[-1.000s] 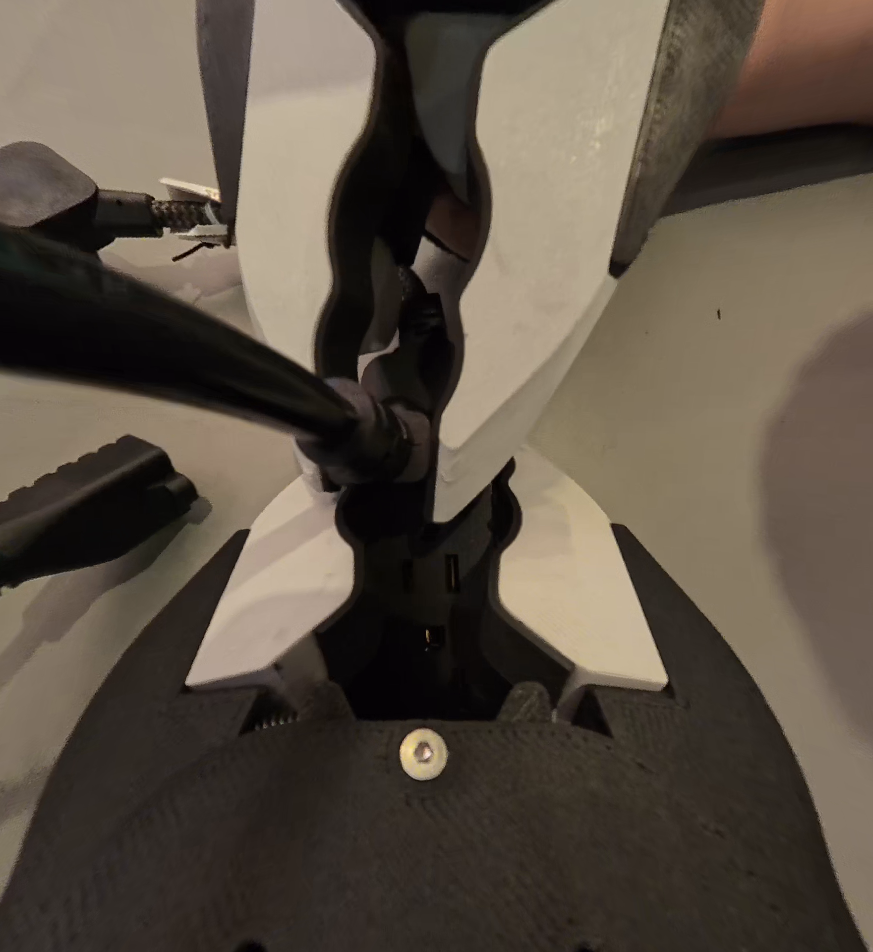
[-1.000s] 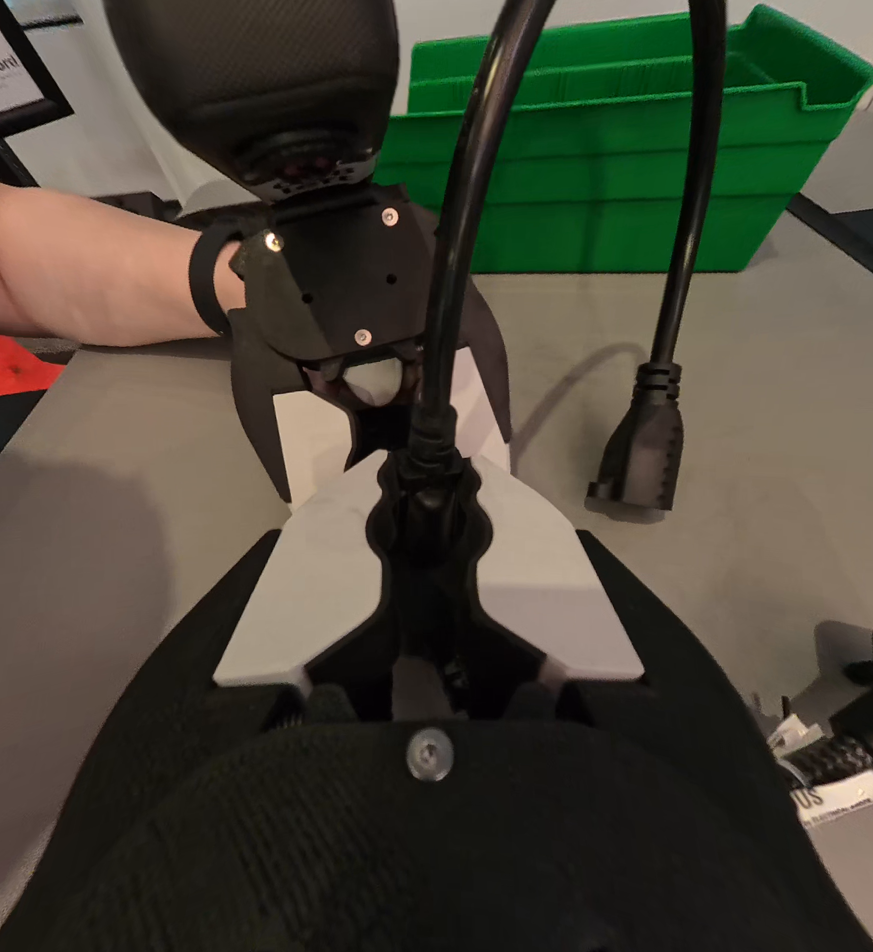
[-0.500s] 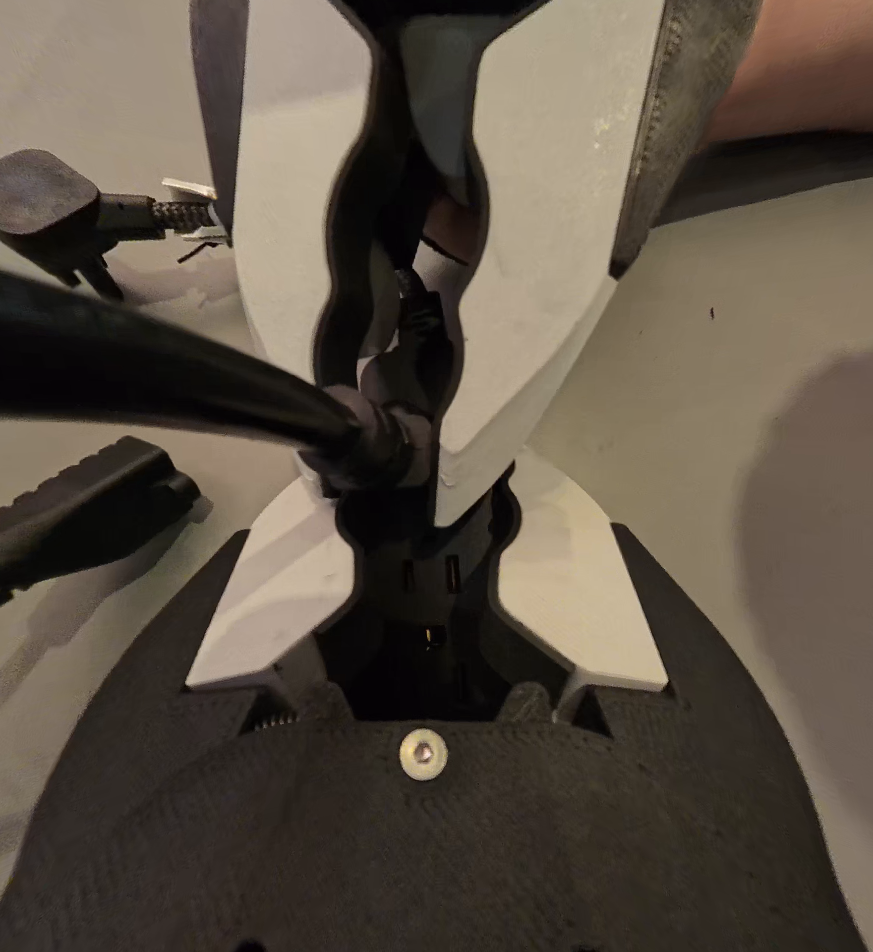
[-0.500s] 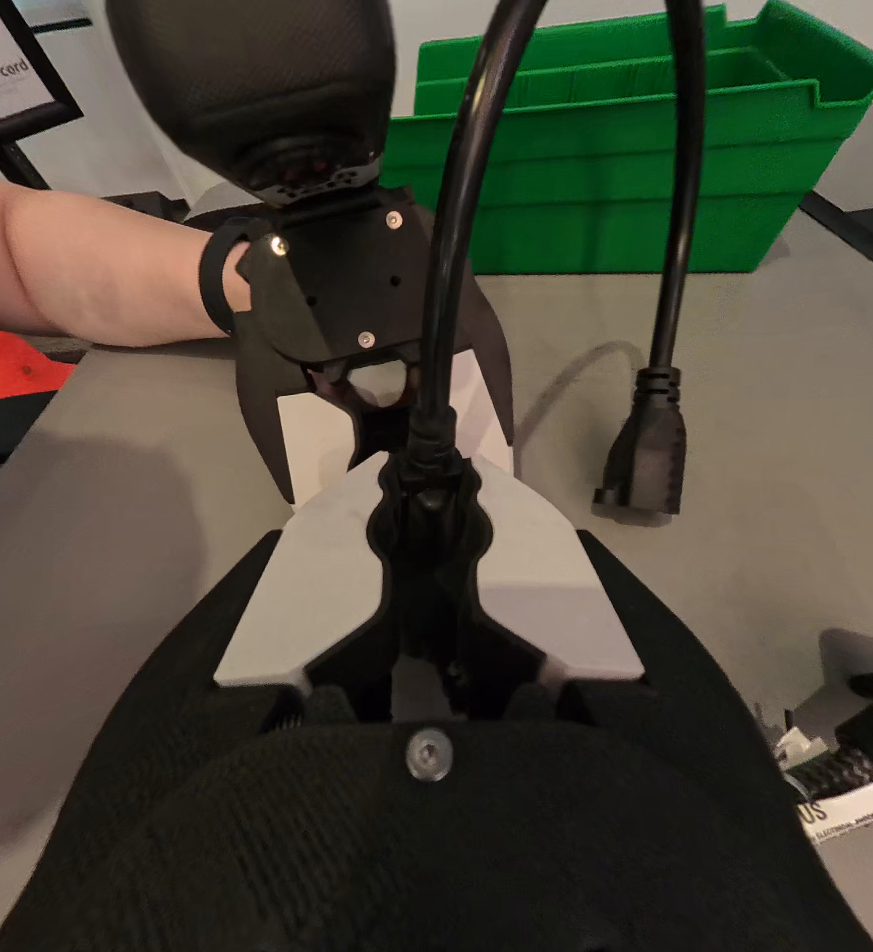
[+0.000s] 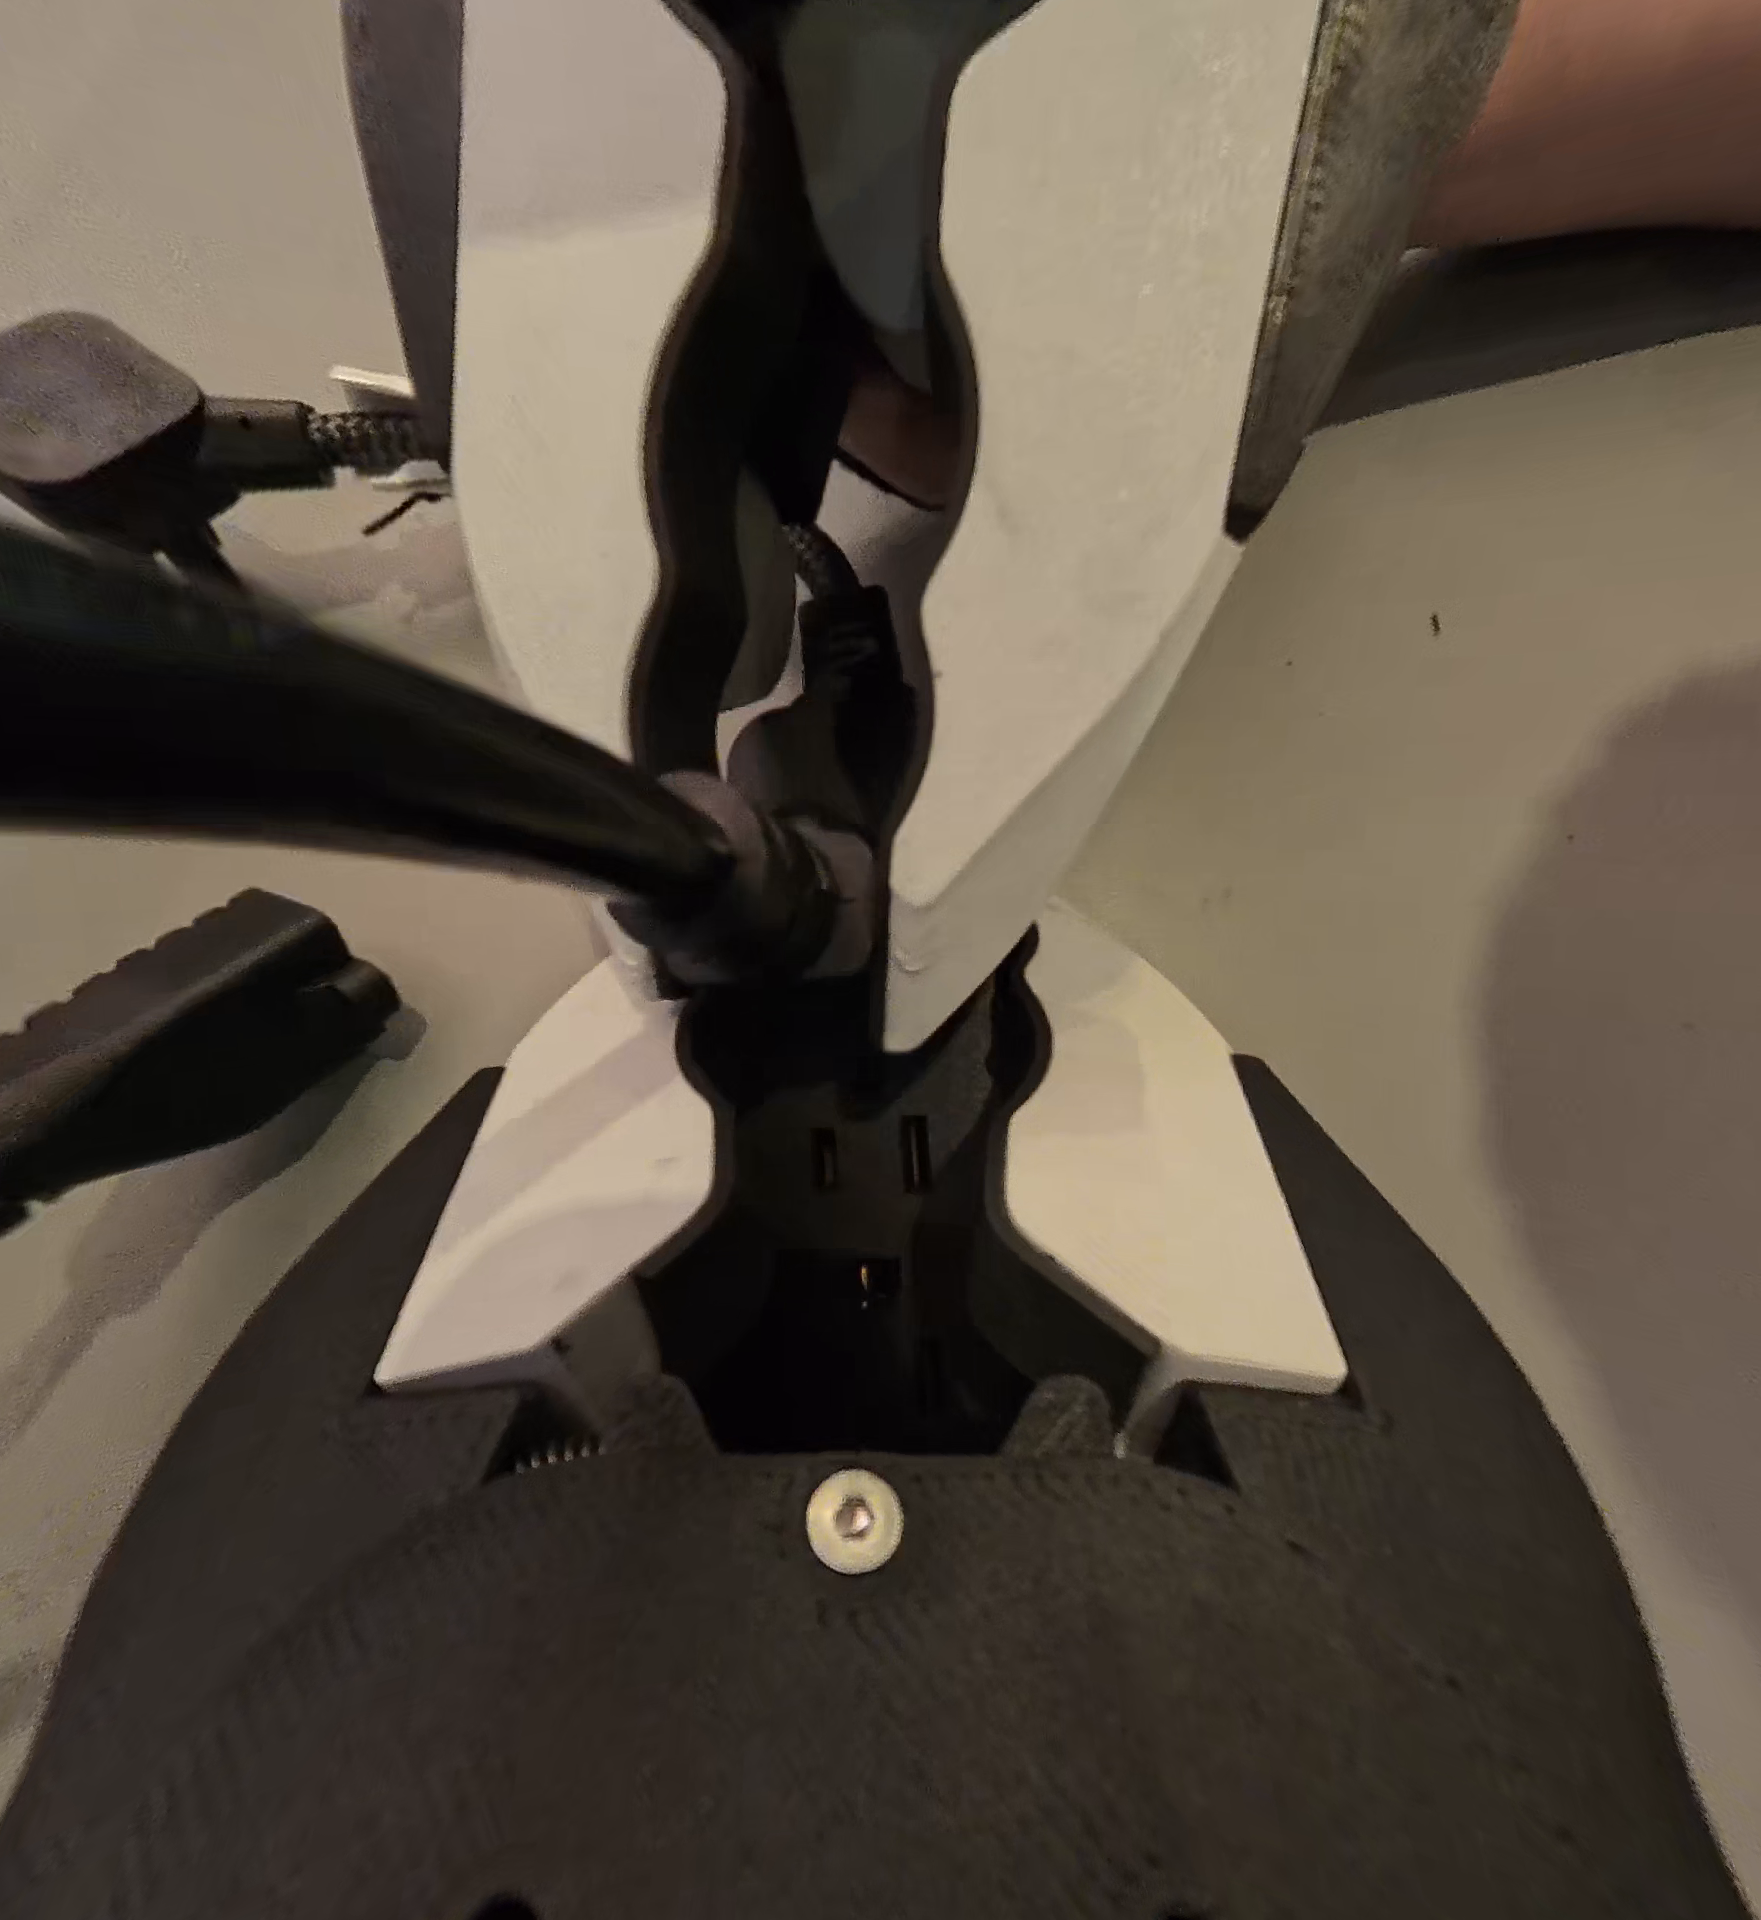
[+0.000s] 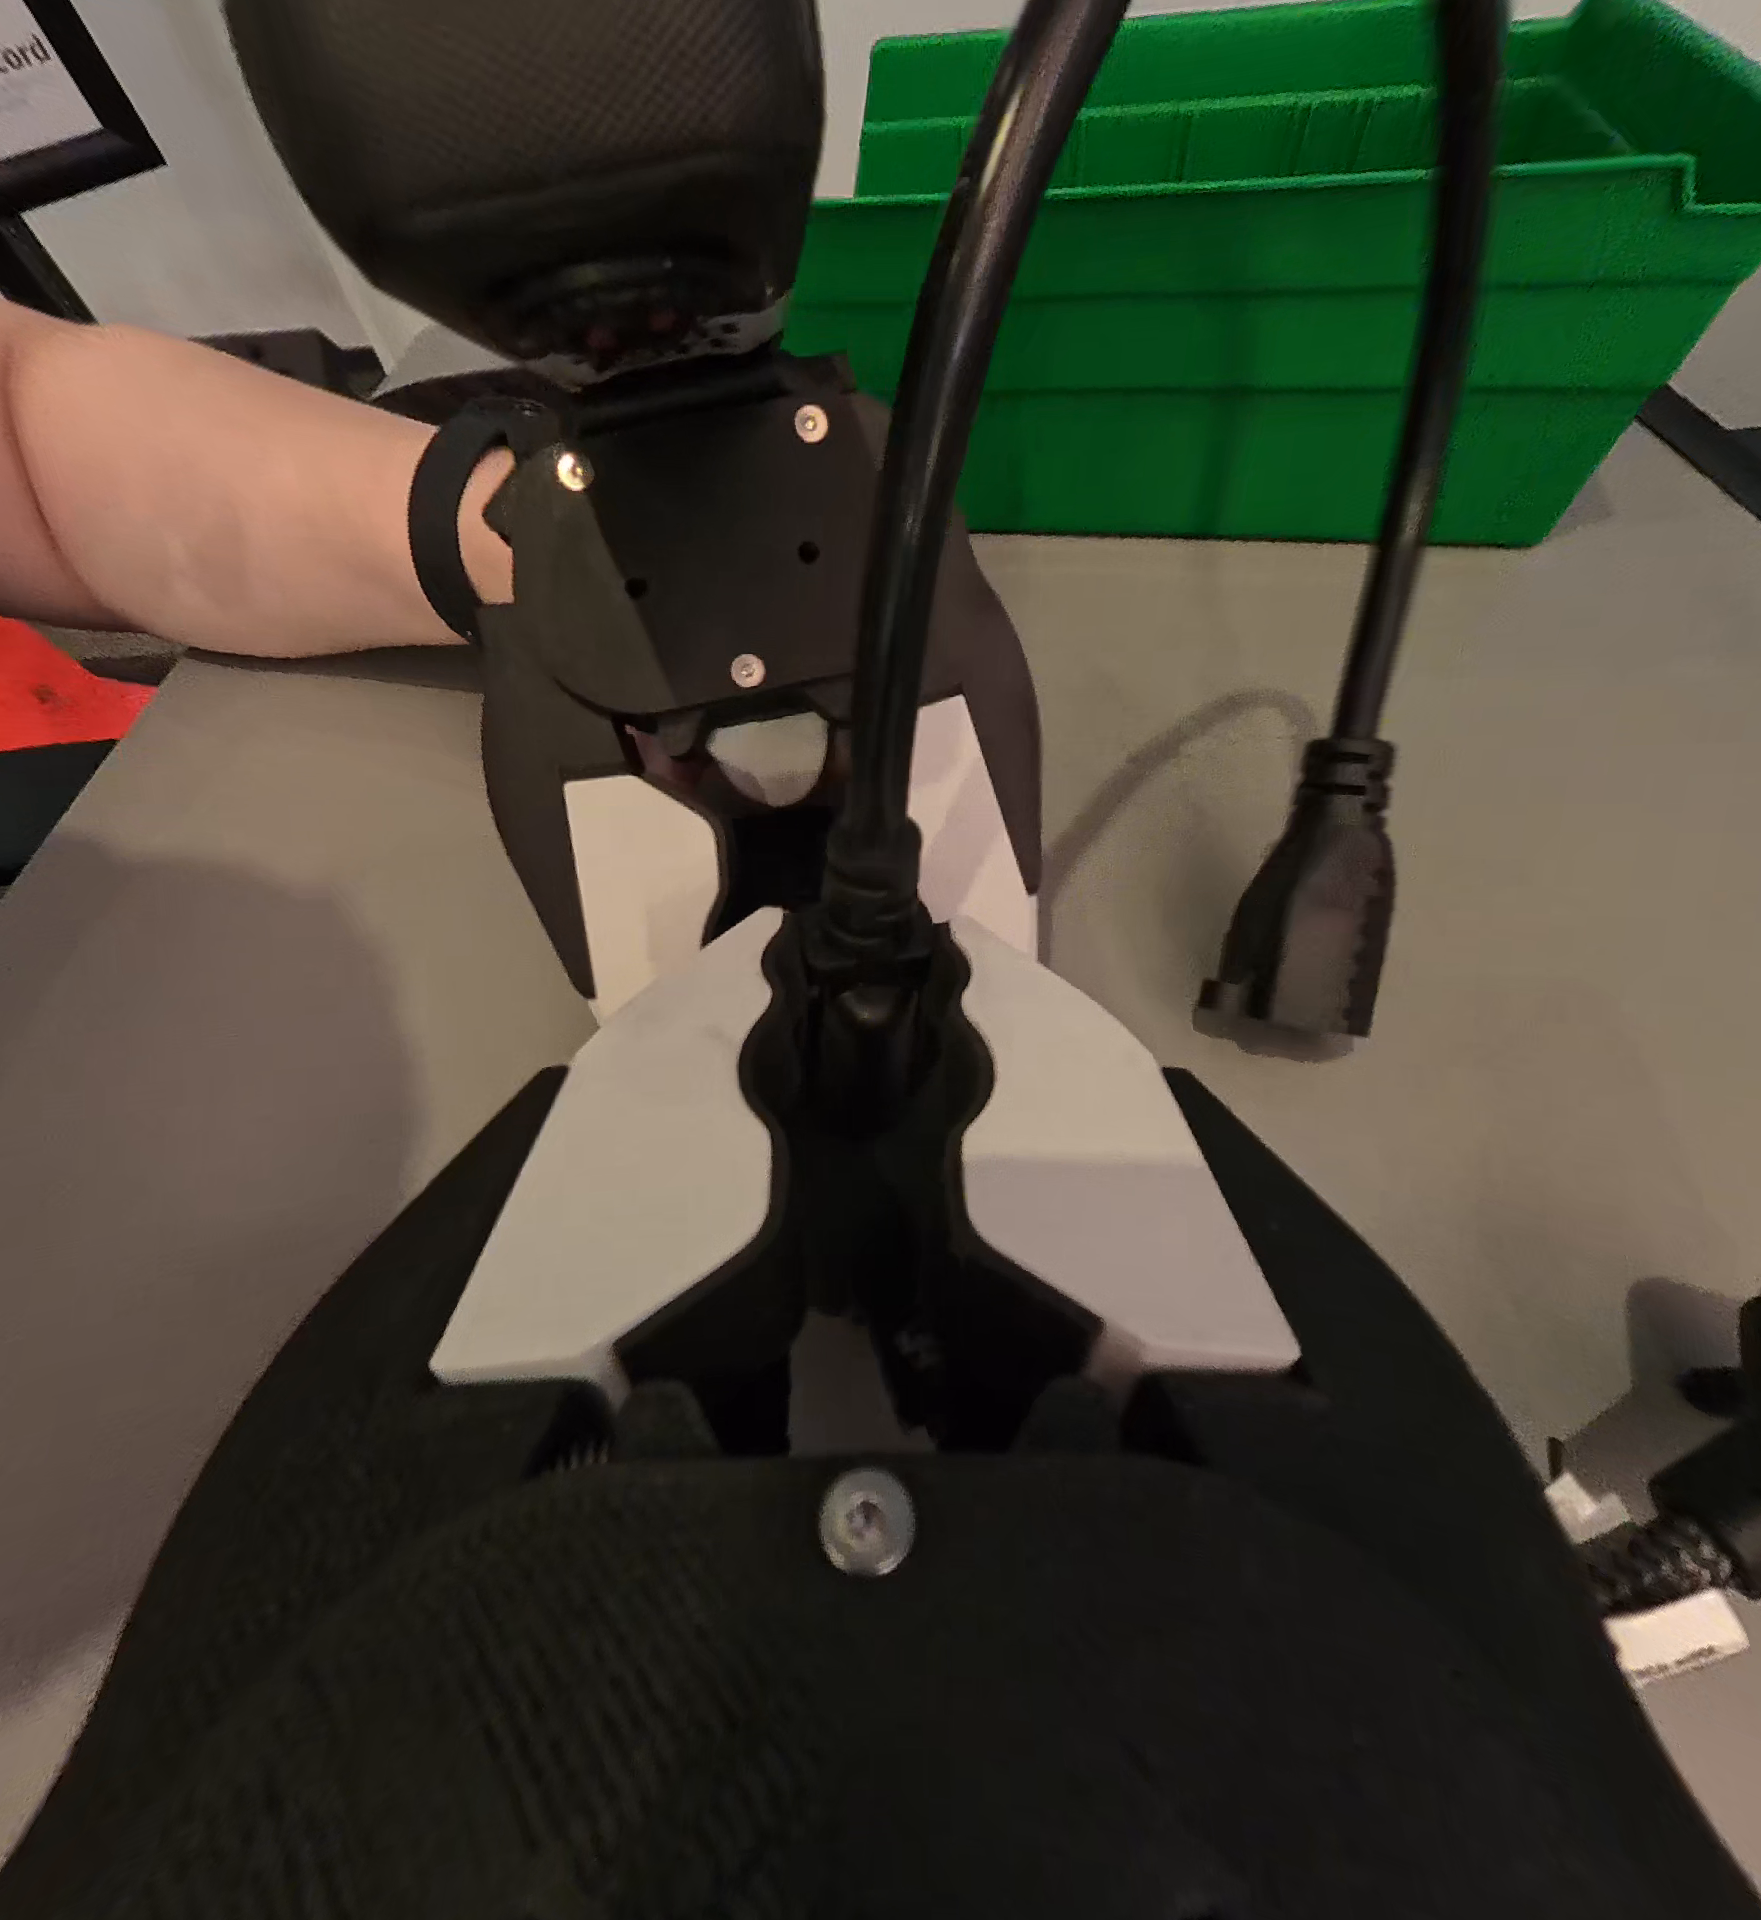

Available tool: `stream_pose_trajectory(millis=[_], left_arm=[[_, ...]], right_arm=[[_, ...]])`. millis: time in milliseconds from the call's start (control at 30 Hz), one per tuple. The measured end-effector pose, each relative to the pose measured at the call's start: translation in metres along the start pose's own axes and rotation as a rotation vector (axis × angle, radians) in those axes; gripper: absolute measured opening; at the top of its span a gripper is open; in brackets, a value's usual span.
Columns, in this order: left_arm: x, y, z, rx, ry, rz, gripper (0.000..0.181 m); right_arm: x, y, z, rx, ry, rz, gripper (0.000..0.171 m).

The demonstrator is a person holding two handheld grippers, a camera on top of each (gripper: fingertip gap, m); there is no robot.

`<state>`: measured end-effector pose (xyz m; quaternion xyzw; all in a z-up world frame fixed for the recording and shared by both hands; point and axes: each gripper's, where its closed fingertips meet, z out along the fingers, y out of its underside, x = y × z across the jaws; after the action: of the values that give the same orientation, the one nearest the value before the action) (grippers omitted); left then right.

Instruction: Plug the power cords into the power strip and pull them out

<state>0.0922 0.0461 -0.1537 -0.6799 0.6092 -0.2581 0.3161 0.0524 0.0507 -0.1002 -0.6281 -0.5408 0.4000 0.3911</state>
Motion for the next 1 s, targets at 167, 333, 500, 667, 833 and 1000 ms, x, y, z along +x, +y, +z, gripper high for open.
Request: stream_pose_trajectory(millis=[167,333,500,667,833,1000], left_arm=[[-0.003,-0.003,-0.003,0.028,0.001,-0.033,0.047],[0.001,0.001,0.001,-0.012,0.017,-0.009,0.046],[0.003,0.002,0.000,-0.013,0.022,-0.007,0.047],[0.001,0.001,0.000,0.000,-0.003,-0.006,0.047],[-0.003,-0.005,-0.001,0.033,-0.034,-0.012,0.050],[-0.006,-0.004,0.002,0.017,-0.030,-0.054,0.051]], right_arm=[[0.005,-0.006,0.003,0.003,0.052,-0.017,0.021],[0.002,0.007,-0.010,0.011,0.005,0.008,0.023],[0.000,0.009,-0.012,0.019,-0.027,0.022,0.023],[0.001,-0.001,-0.001,0.011,-0.011,0.015,0.022],[0.008,-0.011,0.005,0.016,0.059,0.007,0.018],[0.015,-0.011,0.006,0.023,0.052,0.065,0.021]])
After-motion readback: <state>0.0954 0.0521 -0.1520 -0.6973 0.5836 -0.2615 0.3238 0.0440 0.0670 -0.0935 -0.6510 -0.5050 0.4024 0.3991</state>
